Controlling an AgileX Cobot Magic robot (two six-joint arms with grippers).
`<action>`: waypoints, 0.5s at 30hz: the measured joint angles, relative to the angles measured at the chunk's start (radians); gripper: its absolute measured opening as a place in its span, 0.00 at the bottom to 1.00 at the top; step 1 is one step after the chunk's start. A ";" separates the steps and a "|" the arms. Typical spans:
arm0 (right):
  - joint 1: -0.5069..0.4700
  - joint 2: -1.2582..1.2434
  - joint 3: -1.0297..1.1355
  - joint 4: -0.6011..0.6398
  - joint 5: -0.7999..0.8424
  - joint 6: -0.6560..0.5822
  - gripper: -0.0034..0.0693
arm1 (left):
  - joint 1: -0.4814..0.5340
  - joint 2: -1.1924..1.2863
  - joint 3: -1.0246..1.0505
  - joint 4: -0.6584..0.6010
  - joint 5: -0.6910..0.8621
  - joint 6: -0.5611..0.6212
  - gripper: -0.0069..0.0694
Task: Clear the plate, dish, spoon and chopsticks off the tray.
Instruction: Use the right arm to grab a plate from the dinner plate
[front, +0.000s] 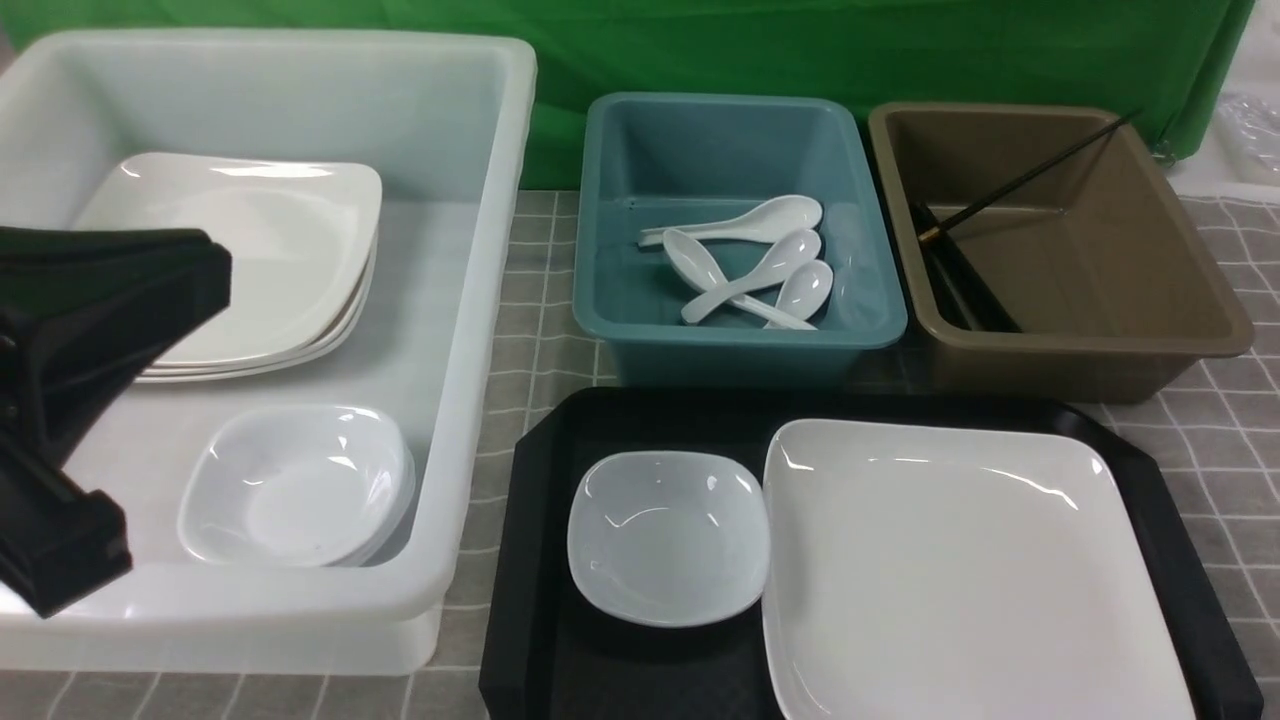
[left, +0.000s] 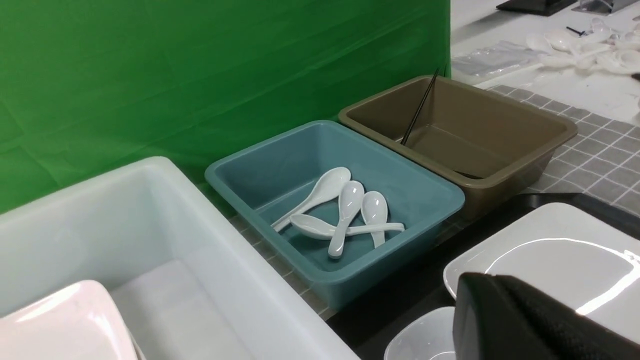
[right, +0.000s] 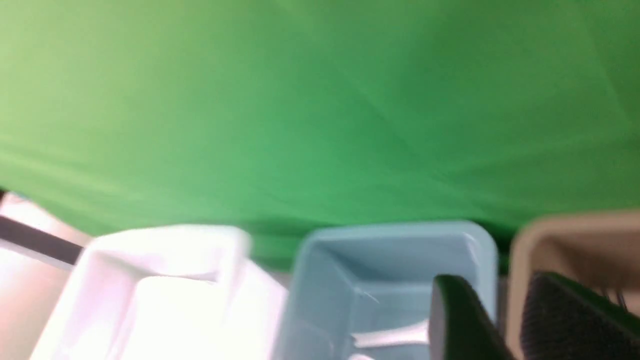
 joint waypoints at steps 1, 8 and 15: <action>0.001 -0.006 0.000 0.000 0.000 -0.002 0.35 | 0.000 0.000 0.000 0.000 0.000 0.000 0.10; 0.142 -0.307 0.110 -0.144 0.001 -0.078 0.21 | 0.000 0.000 0.000 0.009 -0.039 0.020 0.10; 0.448 -0.691 0.756 -0.574 0.002 -0.142 0.21 | 0.000 0.000 0.000 0.053 -0.060 0.030 0.10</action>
